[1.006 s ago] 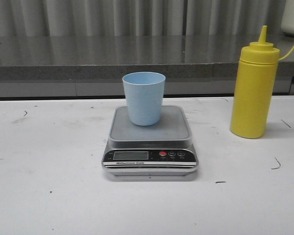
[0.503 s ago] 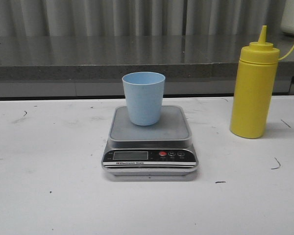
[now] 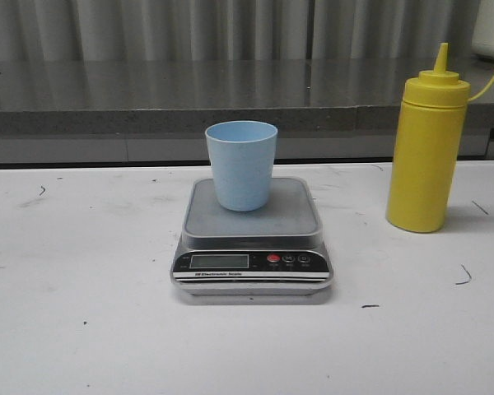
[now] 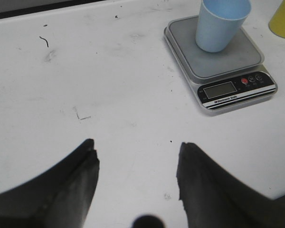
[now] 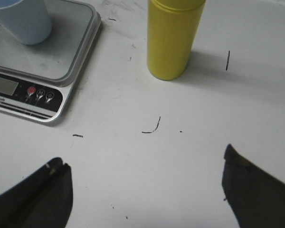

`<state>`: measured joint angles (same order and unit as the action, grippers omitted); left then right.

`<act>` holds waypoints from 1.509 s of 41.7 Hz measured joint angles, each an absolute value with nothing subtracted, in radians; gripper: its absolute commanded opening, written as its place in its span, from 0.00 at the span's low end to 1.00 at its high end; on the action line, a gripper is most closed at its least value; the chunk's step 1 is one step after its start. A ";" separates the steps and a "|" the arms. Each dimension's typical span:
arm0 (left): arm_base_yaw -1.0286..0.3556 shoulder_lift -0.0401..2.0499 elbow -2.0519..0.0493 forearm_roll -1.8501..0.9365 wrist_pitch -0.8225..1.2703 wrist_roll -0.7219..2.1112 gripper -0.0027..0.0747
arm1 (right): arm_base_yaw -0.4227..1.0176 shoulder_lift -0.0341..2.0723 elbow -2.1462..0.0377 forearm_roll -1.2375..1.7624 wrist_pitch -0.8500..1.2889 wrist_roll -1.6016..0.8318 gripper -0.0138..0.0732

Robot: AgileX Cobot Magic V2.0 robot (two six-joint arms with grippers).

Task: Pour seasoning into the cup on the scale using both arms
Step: 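Reach the right gripper to the yellow squeeze bottle and grasp it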

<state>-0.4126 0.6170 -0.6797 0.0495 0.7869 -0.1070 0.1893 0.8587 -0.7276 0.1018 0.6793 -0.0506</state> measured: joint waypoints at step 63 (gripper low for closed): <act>-0.413 0.617 -0.680 0.050 0.779 -0.107 0.51 | 0.189 1.859 -0.634 0.156 -0.818 -0.038 0.91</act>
